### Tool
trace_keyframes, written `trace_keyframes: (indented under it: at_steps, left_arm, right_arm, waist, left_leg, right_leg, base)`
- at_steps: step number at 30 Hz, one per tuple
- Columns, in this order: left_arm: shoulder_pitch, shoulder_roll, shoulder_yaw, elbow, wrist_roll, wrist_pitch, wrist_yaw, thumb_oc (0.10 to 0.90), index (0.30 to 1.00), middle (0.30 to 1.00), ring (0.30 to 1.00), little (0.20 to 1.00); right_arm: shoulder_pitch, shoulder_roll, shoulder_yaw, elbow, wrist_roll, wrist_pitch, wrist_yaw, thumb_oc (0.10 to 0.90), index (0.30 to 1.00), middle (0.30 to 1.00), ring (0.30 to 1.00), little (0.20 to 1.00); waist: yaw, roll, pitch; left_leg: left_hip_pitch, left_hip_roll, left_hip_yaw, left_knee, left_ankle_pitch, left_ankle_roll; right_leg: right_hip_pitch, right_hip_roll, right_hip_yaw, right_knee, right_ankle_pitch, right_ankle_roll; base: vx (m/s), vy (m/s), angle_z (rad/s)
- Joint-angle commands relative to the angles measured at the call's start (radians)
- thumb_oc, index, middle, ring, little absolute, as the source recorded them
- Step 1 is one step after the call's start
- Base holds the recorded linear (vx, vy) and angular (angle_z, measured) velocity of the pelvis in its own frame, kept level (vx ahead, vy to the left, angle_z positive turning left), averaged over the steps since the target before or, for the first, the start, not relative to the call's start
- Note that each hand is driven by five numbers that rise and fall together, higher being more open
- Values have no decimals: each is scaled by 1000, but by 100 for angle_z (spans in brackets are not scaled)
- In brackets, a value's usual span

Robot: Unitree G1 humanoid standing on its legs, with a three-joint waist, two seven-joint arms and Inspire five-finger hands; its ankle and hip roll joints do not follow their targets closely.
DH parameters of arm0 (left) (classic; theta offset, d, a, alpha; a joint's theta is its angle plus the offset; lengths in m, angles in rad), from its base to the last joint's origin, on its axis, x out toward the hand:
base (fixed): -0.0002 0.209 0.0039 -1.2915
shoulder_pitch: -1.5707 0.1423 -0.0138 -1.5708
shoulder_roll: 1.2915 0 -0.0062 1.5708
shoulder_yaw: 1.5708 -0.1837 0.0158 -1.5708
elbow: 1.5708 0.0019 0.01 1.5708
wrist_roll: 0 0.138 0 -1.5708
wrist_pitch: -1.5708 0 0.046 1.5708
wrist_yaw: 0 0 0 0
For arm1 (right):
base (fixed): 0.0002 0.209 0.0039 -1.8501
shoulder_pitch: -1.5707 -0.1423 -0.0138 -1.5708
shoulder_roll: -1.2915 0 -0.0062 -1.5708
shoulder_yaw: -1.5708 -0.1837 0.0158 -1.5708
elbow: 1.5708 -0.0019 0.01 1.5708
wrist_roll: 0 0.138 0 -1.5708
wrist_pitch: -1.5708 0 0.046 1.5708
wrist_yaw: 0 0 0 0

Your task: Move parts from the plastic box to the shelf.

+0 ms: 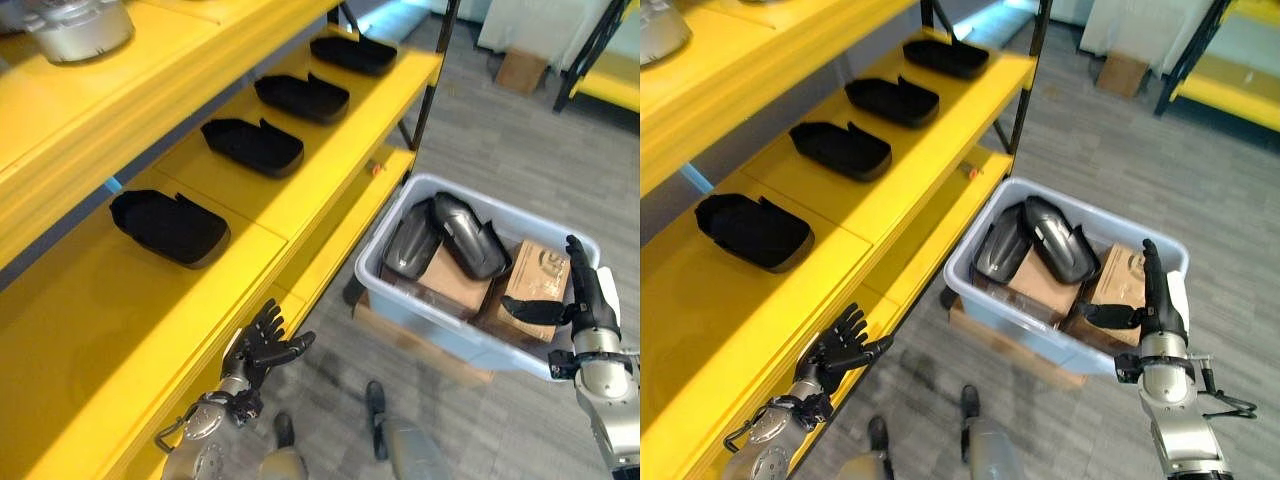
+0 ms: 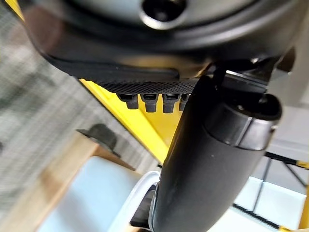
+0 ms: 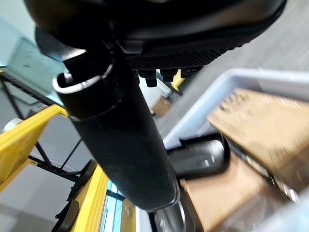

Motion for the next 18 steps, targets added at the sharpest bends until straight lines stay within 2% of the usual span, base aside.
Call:
trace_keyframes:
  at_steps: [1,3,5,9,13,18]
  left_arm:
    - [1,12,63,-83,20,-97,-38,900,1000,1000,1000,1000]
    - [5,15,70,-79,29,-93,-44,900,1000,1000,1000,1000]
    - [25,21,84,-89,42,-98,-39,900,1000,1000,1000,1000]
    - [28,34,106,-104,43,-109,-7,900,1000,1000,1000,1000]
    - [26,42,106,-108,55,-114,-29,900,1000,1000,1000,1000]
    - [2,48,75,-114,63,-96,-81,900,1000,1000,1000,1000]
  right_arm:
    - [-29,-20,-28,-51,112,-101,3,900,1000,1000,1000,1000]
    - [-5,13,-30,-57,119,-124,10,900,1000,1000,1000,1000]
    - [7,42,-21,-58,112,-117,19,900,1000,1000,1000,1000]
    - [-24,60,8,-37,117,-124,28,900,1000,1000,1000,1000]
    - [-26,55,5,-29,127,-108,12,900,1000,1000,1000,1000]
    - [-29,57,-17,1,121,-111,-31,900,1000,1000,1000,1000]
  waist:
    - [-20,-32,-94]
    - [-21,-36,-103]
    - [-11,-39,-111]
    - [12,-44,-103]
    - [14,-49,-87]
    - [0,-56,-87]
  left_leg:
    - [29,3,-22,-7,35,-27]
    - [47,-9,2,-10,20,-21]
    - [65,-17,53,-6,0,-9]
    - [67,-10,116,30,-25,2]
    - [56,-13,110,72,-45,9]
    - [67,-38,118,87,-68,23]
  right_leg:
    - [206,-60,-11,-272,19,13]
    - [212,-71,-28,-289,35,27]
    - [215,-93,-81,-289,42,40]
    - [206,-115,-158,-244,21,42]
    - [209,-104,-154,-231,8,25]
    - [223,-107,-126,-280,48,36]
  base:
    - [70,32,27]
    - [82,10,-6]
    - [60,-6,-17]
    - [-16,-30,-53]
    - [-18,-6,-24]
    - [26,104,-11]
